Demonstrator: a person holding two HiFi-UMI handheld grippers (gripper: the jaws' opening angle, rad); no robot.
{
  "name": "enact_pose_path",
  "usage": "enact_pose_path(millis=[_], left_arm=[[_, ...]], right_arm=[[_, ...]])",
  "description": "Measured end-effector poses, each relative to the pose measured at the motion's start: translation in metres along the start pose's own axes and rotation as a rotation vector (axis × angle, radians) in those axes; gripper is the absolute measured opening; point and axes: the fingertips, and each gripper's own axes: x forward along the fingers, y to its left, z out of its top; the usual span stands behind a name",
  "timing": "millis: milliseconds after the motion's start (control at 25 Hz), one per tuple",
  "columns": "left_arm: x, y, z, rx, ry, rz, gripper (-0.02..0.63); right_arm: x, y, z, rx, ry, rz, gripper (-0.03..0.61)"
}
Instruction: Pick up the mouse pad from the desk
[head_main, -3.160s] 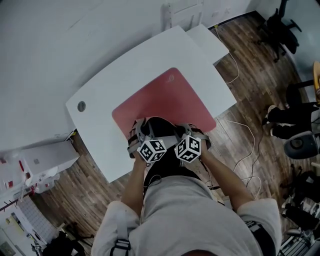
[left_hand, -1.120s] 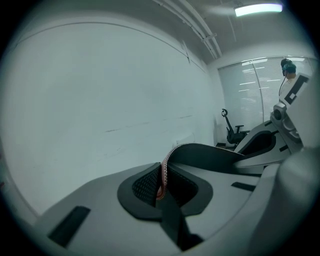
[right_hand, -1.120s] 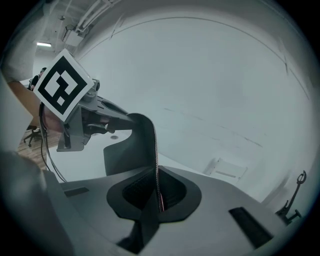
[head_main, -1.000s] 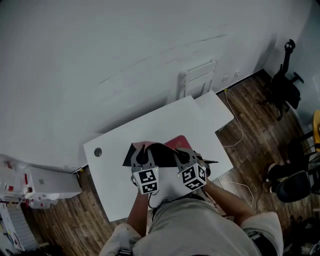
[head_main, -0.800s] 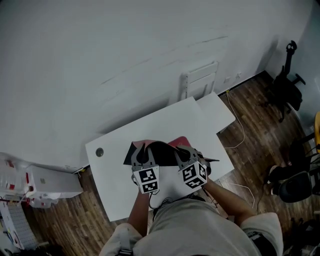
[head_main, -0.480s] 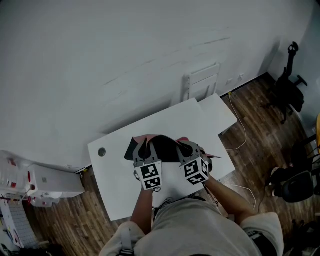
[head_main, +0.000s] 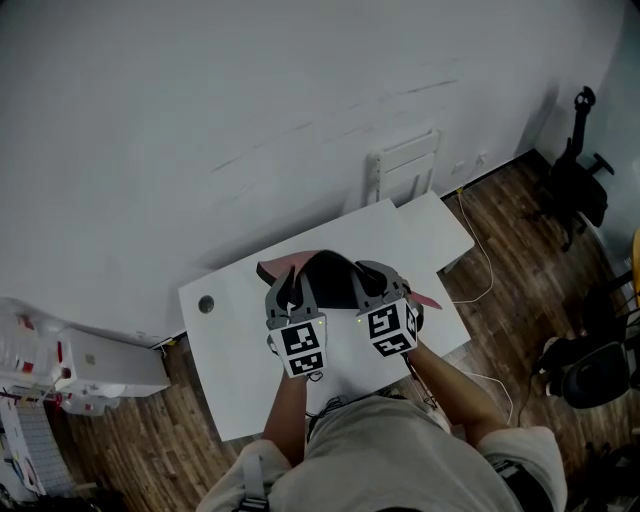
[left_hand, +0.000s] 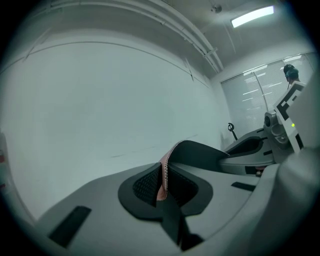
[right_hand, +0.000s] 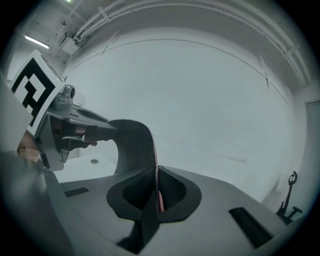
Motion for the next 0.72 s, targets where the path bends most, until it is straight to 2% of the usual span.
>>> enact_pose_path(millis=[400,720], left_arm=[[-0.026,-0.011,0.043,0.007,-0.117,-0.032,0.028],[-0.052,-0.031,0.079,-0.092,-0.192,-0.115,0.028]], right_arm=[[-0.018,-0.02,0.047,0.013,-0.12,-0.058,0.051],[-0.053,-0.032,0.089,0.048,-0.234,-0.103,0.05]])
